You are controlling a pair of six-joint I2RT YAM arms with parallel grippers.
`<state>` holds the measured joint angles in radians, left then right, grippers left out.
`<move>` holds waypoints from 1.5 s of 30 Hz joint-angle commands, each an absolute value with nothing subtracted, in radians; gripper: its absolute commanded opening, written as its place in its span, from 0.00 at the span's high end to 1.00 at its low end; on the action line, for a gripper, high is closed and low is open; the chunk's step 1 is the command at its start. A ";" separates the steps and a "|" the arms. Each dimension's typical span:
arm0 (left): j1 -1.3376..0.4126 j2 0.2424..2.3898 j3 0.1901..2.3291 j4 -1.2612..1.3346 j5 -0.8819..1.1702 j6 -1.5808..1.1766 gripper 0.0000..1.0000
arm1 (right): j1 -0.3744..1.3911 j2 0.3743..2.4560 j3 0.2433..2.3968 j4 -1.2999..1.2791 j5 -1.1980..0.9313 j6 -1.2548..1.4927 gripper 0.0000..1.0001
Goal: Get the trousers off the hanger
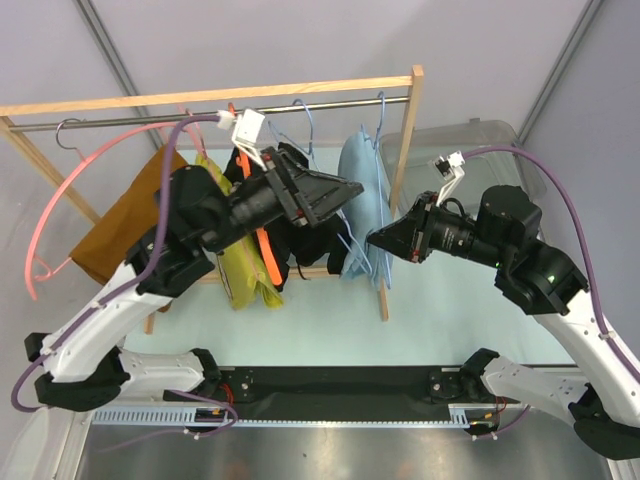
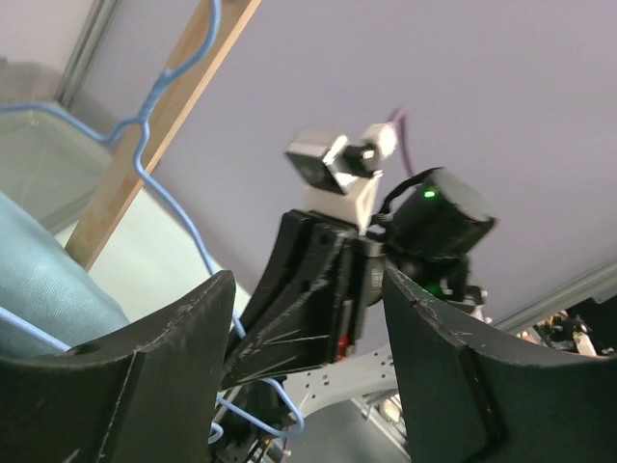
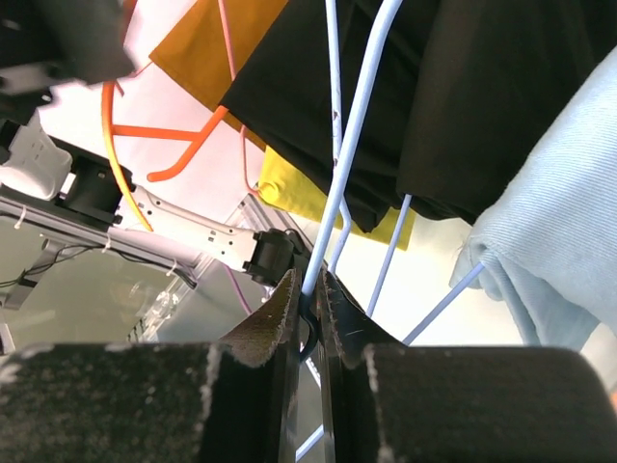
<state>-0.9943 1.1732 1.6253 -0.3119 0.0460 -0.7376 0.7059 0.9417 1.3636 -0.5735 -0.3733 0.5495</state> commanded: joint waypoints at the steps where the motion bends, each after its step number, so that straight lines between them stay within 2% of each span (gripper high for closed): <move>1: -1.002 1.134 1.605 -0.270 0.060 -0.683 0.32 | 0.693 0.960 1.388 -0.551 -0.366 0.587 0.95; 2: -1.005 1.129 1.605 -0.270 0.067 -0.670 0.31 | 0.693 0.965 1.394 -0.548 -0.371 0.604 0.89; 3: -1.003 1.124 1.608 -0.271 0.078 -0.666 0.31 | 0.693 0.971 1.402 -0.548 -0.371 0.610 0.74; 6: -1.005 1.117 1.623 -0.284 0.113 -0.660 0.31 | 0.690 1.000 1.449 -0.563 -0.362 0.632 0.57; 9: -1.006 1.103 1.620 -0.285 0.135 -0.663 0.32 | 0.680 1.029 1.511 -0.581 -0.356 0.643 0.52; 14: -1.006 1.051 1.602 -0.287 0.175 -0.663 0.33 | 0.635 1.110 1.615 -0.574 -0.394 0.670 0.51; 20: -1.006 0.991 1.591 -0.317 0.212 -0.652 0.34 | 0.522 1.173 1.649 -0.500 -0.520 0.768 0.54; 26: -1.006 0.956 1.595 -0.368 0.222 -0.629 0.35 | 0.511 1.178 1.632 -0.462 -0.558 0.798 0.63; 32: -1.006 0.954 1.589 -0.385 0.241 -0.620 0.36 | 0.517 1.140 1.575 -0.382 -0.589 0.842 0.83; 35: -1.006 0.960 1.589 -0.387 0.256 -0.620 0.36 | 0.529 1.117 1.557 -0.388 -0.595 0.841 0.82; 36: -1.006 0.962 1.589 -0.388 0.259 -0.620 0.36 | 0.534 1.108 1.546 -0.393 -0.585 0.833 0.76; 38: -1.006 0.963 1.586 -0.390 0.258 -0.618 0.36 | 0.549 1.066 1.504 -0.400 -0.569 0.825 0.74; 40: -1.006 0.966 1.585 -0.388 0.253 -0.615 0.37 | 0.549 1.037 1.487 -0.400 -0.554 0.801 0.80; 43: -1.006 0.979 1.580 -0.385 0.259 -0.621 0.37 | 0.548 1.032 1.488 -0.404 -0.529 0.761 0.97; 45: -1.006 0.983 1.580 -0.380 0.267 -0.630 0.37 | 0.546 1.034 1.486 -0.368 -0.534 0.746 1.00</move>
